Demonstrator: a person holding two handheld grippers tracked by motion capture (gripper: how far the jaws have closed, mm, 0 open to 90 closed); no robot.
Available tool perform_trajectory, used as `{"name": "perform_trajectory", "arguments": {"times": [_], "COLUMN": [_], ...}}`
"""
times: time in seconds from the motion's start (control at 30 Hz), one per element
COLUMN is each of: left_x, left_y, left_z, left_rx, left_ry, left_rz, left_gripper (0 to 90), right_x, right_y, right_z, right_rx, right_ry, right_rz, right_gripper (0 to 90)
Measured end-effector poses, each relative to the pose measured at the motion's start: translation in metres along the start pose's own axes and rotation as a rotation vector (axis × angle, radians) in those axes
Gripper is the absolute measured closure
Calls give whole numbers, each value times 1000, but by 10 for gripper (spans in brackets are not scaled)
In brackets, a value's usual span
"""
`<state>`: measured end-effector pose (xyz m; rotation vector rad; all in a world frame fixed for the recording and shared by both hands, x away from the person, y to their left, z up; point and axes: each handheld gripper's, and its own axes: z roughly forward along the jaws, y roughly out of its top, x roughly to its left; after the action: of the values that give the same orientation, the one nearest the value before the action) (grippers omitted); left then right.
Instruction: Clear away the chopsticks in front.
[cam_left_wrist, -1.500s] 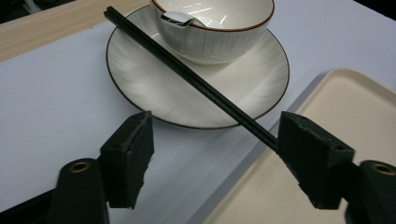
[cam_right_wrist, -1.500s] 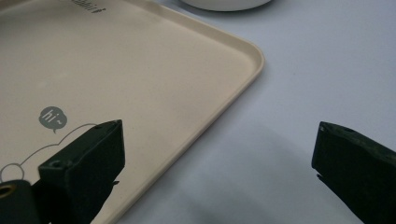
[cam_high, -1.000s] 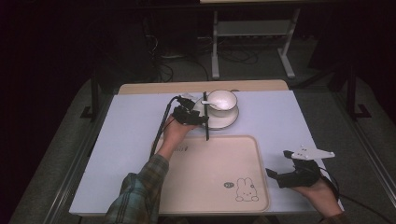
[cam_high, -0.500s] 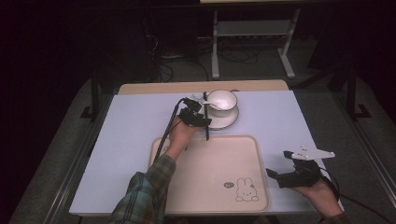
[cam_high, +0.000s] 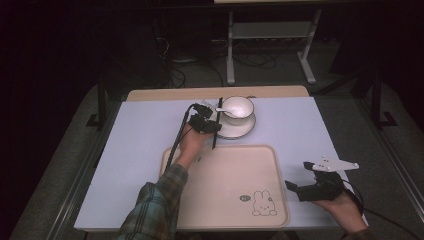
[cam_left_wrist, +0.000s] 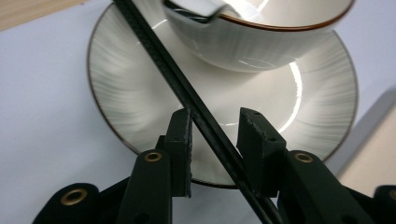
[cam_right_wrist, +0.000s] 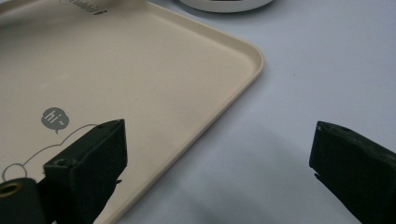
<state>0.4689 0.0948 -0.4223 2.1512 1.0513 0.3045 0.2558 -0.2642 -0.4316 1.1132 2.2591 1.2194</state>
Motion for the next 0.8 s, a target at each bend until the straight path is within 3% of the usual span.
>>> {"name": "perform_trajectory", "arguments": {"times": [0.37,0.8], "left_x": [16,24], "left_y": [4,12], "left_z": [4,8], "left_rx": [-13,-16], "left_ry": [49,49], "left_rz": [-11,-13], "left_gripper": [745,791], "right_x": [0,0], "right_y": [0,0], "right_z": [-1,-1], "right_rx": [-3,-4], "right_ry": [1,1], "right_rz": [2,-3], "right_gripper": [36,39]}}
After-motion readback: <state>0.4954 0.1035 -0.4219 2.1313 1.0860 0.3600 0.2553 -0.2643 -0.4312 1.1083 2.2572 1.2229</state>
